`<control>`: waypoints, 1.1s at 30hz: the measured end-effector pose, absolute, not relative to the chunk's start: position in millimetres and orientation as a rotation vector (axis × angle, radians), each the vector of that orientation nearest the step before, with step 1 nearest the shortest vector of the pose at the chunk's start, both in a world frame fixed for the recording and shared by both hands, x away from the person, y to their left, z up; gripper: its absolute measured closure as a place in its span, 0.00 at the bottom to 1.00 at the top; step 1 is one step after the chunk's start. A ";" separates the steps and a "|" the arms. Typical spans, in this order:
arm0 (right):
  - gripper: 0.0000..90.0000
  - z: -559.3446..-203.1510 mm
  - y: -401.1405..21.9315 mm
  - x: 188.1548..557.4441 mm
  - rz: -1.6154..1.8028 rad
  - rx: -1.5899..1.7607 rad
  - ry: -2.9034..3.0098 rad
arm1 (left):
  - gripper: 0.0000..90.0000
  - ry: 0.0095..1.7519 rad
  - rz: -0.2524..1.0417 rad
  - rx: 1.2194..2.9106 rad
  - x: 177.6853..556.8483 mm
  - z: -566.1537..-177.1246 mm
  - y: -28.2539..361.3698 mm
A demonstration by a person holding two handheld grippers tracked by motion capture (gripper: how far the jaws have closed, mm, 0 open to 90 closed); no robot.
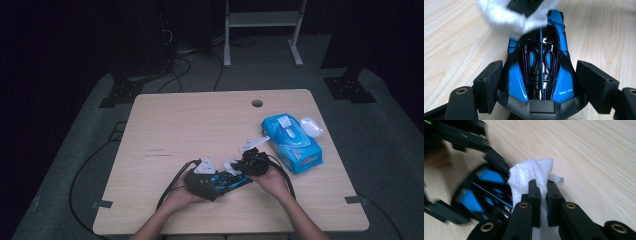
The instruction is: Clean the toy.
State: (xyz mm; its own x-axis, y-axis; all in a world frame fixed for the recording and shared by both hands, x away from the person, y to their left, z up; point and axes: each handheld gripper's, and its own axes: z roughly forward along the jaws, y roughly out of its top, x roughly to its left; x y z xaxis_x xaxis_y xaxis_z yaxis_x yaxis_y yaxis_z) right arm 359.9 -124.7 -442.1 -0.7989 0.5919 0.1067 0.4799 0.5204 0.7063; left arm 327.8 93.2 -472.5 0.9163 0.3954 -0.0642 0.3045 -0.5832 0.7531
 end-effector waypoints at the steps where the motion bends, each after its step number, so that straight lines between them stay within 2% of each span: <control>1: 0.93 -441.8 -119.6 358.8 1.143 0.911 2.613 | 0.26 0.496 0.139 2.237 327.7 -472.2 93.3; 4: 0.93 -442.2 -115.6 358.5 1.142 0.885 2.619 | 0.26 0.488 0.146 2.243 327.2 -472.0 94.0; 9: 0.93 -445.4 -136.7 363.2 1.117 0.973 2.597 | 0.26 0.472 0.151 2.251 328.1 -472.2 94.5; 16: 0.93 -447.2 -113.8 357.6 1.214 0.886 2.601 | 0.26 0.464 0.175 2.263 325.5 -472.8 93.3; 23: 0.93 -452.7 -148.4 359.9 1.176 1.015 2.519 | 0.27 0.453 0.181 2.272 326.7 -473.5 91.0; 30: 0.93 -451.9 -128.8 352.8 1.215 0.932 2.521 | 0.27 0.446 0.187 2.280 325.4 -473.4 93.1; 33: 0.93 -452.7 -136.2 353.6 1.185 0.948 2.512 | 0.27 0.447 0.188 2.280 325.6 -473.5 92.4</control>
